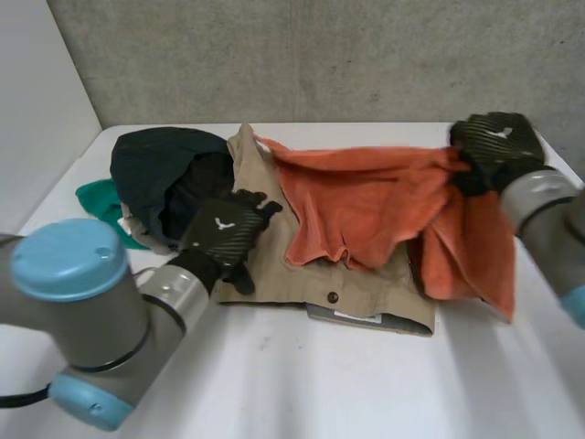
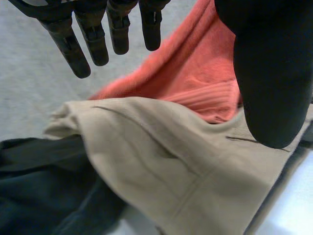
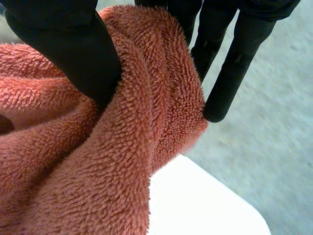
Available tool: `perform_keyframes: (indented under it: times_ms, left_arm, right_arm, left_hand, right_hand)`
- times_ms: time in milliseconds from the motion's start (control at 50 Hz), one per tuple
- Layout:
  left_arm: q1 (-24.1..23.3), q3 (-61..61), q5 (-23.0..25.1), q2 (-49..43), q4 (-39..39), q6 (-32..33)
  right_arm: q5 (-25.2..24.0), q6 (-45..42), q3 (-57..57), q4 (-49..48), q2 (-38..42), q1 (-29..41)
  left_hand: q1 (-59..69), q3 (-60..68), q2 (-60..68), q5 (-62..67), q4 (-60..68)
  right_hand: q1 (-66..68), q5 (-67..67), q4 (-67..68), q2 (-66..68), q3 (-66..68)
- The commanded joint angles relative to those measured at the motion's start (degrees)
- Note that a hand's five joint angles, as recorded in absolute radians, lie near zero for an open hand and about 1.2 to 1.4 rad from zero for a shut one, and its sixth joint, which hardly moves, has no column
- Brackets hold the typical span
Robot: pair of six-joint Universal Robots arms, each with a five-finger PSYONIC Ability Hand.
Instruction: Fold the laundry.
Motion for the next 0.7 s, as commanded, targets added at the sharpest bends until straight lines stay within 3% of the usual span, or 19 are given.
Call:
perform_keyframes:
  times_ms: [20, 120, 260, 320, 360, 460, 620, 700]
  left_arm:
    - [-2.0, 7.1, 0.9, -8.9, -0.5, 5.1]
    - [-3.9, 12.3, 0.3, -13.8, -0.3, 15.2]
    - [-4.1, 17.3, -0.4, -18.2, -0.4, 21.2]
    - [-4.2, 19.0, -3.3, -19.2, -0.4, 21.5]
    - [-4.2, 19.5, -5.3, -19.2, -0.2, 21.5]
    - [-4.0, 20.1, -8.4, -18.5, 1.0, 21.2]
    - [-3.5, 23.9, -9.4, -18.6, 3.4, 21.6]
    - [0.4, 28.4, -11.5, -17.5, 3.5, 21.7]
  right_arm:
    - [-4.0, -0.2, 6.1, 2.8, -2.9, -6.4]
    - [-6.1, -0.9, 8.8, 2.8, -3.1, -10.7]
    - [-7.1, -1.3, 9.3, 2.7, -2.9, -12.7]
    - [-6.7, -2.0, 8.7, 2.5, -3.1, -14.3]
    - [-6.6, -2.6, 8.5, 2.5, -3.1, -14.8]
    - [-6.1, -5.9, 8.3, 2.6, -3.0, -15.3]
    - [-5.9, -7.2, 8.1, 2.5, -3.0, -15.2]
    - [-5.7, -7.1, 7.4, 2.5, -3.0, -15.2]
  left_hand:
    - [-0.9, -1.0, -0.7, -0.5, -0.3]
    - [-0.2, -0.4, 0.0, 0.1, 0.4]
    - [9.0, 8.9, 9.2, 9.4, 9.6]
    - [21.6, 21.5, 21.8, 22.0, 22.2]
    - [40.7, 40.6, 40.9, 41.1, 41.3]
    - [66.5, 66.4, 66.7, 66.9, 67.1]
    - [66.5, 66.4, 66.7, 66.9, 67.1]
    - [66.5, 66.4, 66.7, 66.9, 67.1]
  right_hand:
    - [19.0, 14.7, 11.6, 13.1, 12.8]
    - [19.0, 14.7, 11.6, 13.1, 12.8]
    - [19.0, 14.7, 11.6, 13.1, 12.8]
    - [19.0, 14.7, 11.6, 13.1, 12.8]
    - [19.0, 14.7, 11.6, 13.1, 12.8]
    - [19.0, 14.7, 11.6, 13.1, 12.8]
    - [19.0, 14.7, 11.6, 13.1, 12.8]
    - [19.0, 14.7, 11.6, 13.1, 12.8]
